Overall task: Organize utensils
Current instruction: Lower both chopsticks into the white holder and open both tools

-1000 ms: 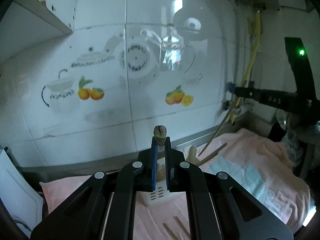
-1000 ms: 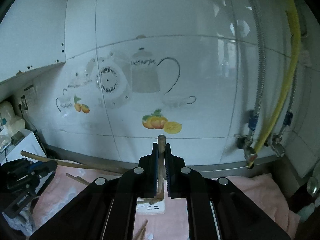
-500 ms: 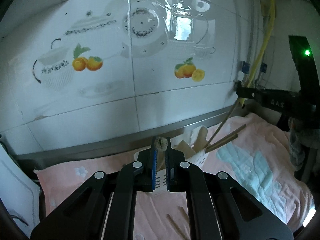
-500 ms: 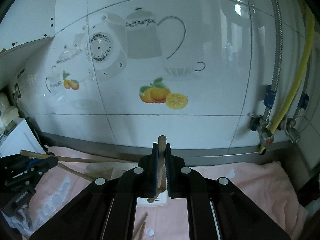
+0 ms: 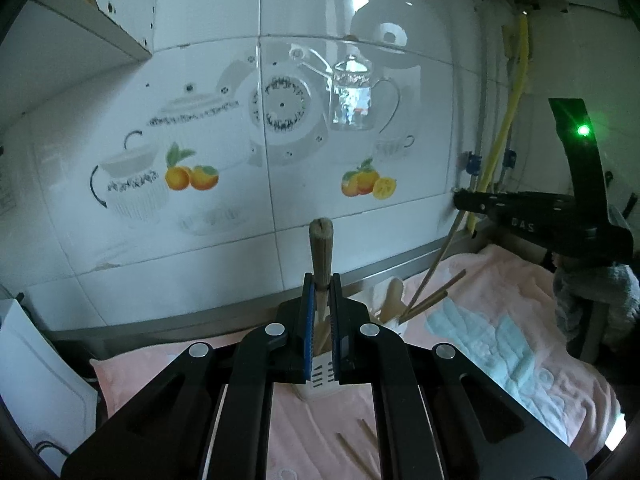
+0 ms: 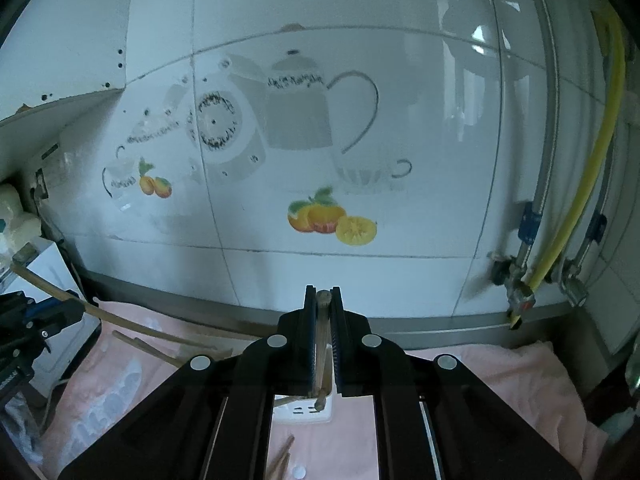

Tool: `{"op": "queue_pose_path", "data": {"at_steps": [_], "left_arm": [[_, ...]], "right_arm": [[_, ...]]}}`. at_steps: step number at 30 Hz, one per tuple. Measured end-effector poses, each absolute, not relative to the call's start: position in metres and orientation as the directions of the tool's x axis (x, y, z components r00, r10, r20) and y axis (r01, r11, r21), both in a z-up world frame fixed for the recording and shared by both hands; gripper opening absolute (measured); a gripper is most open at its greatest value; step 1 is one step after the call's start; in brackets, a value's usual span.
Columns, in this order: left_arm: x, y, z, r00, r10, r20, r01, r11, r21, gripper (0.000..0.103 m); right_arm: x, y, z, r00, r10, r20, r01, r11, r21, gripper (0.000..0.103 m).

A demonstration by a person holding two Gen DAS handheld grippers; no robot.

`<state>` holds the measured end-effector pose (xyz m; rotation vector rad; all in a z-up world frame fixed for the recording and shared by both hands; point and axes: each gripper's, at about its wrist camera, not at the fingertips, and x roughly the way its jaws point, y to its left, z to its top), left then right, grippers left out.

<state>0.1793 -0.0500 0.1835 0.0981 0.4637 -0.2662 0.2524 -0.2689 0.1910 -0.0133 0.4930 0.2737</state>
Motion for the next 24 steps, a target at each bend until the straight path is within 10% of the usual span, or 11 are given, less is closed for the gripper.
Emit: {"op": "queue_pose_path", "data": {"at_steps": [18,22,24], "left_arm": [[0.217,-0.042,0.137,0.796,-0.214,-0.566,0.248,0.969,-0.017,0.007],[0.218,-0.042,0.134,0.794,-0.228,-0.563,0.257,0.966,-0.029,0.012],[0.214,-0.042,0.135,0.802,-0.226,-0.553,0.255,0.967,-0.026,0.031]], "right_arm": [[0.253,-0.269,0.171,0.825,0.277,-0.492,-0.281,0.957,0.068,0.011],[0.239,-0.274,0.166,0.835,0.285,-0.471,-0.282,0.956,0.079,0.036],[0.229,-0.275,0.162,0.840,0.285,-0.461,-0.283,0.956,0.075,0.042]]}}
